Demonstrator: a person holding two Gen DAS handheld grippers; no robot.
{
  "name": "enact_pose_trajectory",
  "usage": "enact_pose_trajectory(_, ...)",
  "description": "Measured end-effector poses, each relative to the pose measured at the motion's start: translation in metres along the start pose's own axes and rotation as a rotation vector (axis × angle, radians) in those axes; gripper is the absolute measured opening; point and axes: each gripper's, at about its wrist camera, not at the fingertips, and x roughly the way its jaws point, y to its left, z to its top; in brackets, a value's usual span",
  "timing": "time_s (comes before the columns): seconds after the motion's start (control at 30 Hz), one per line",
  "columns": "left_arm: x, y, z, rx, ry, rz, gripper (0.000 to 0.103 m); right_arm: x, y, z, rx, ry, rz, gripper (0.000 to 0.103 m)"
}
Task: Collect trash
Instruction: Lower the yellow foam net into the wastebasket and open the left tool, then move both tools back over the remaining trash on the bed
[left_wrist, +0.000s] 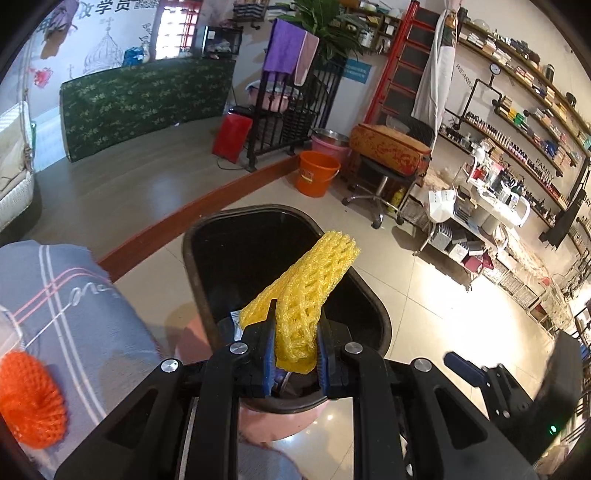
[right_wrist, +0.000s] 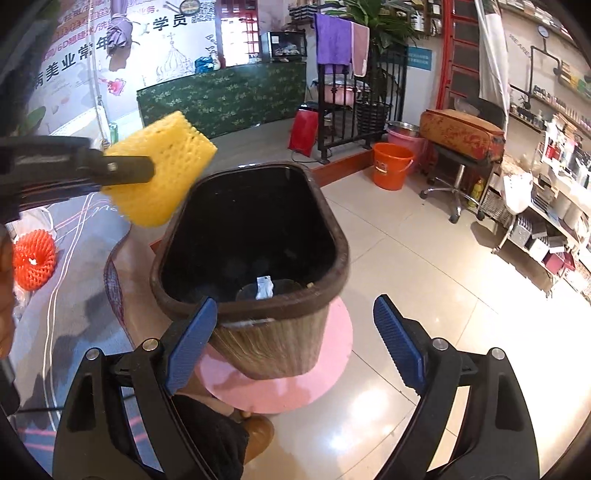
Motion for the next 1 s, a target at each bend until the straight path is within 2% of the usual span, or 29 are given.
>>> enact_pose_trajectory(0.17,0.014,-0.008,0.004,0.032,0.033,0.008,0.018,-0.002,-0.012,-0.007,0.037,0.017,0.005,0.086)
enact_pose_trajectory(0.43,0.027,-0.012,0.012,0.030,0.044,0.015,0.018,-0.007,-0.007,-0.011,0.038,0.018,0.029,0.086)
enact_pose_trajectory(0.53,0.030,-0.011,0.013,0.021,0.053,0.019,0.023,-0.007,-0.005,-0.013,0.041,0.021,0.039,0.086)
enact_pose_trajectory(0.57,0.030,-0.010,0.012,0.018,0.052,0.034,0.037,-0.008,-0.005,-0.013,0.041,0.022,0.040,0.086)
enact_pose_trajectory(0.6,0.030,-0.009,0.012,0.013,0.046,0.046,0.057,-0.009,-0.003,-0.013,0.040,0.023,0.042,0.086)
enact_pose_trajectory(0.7,0.024,-0.004,0.014,-0.028,0.010,0.025,0.085,-0.008,-0.005,-0.013,0.038,0.026,0.041,0.086)
enact_pose_trajectory(0.83,0.015,-0.001,0.014,-0.030,-0.014,0.024,0.090,-0.010,-0.008,-0.012,0.045,0.022,0.044,0.086)
enact_pose_trajectory(1.0,-0.002,0.004,0.014,-0.035,-0.061,0.058,0.097,-0.010,-0.008,-0.011,0.048,0.022,0.036,0.086)
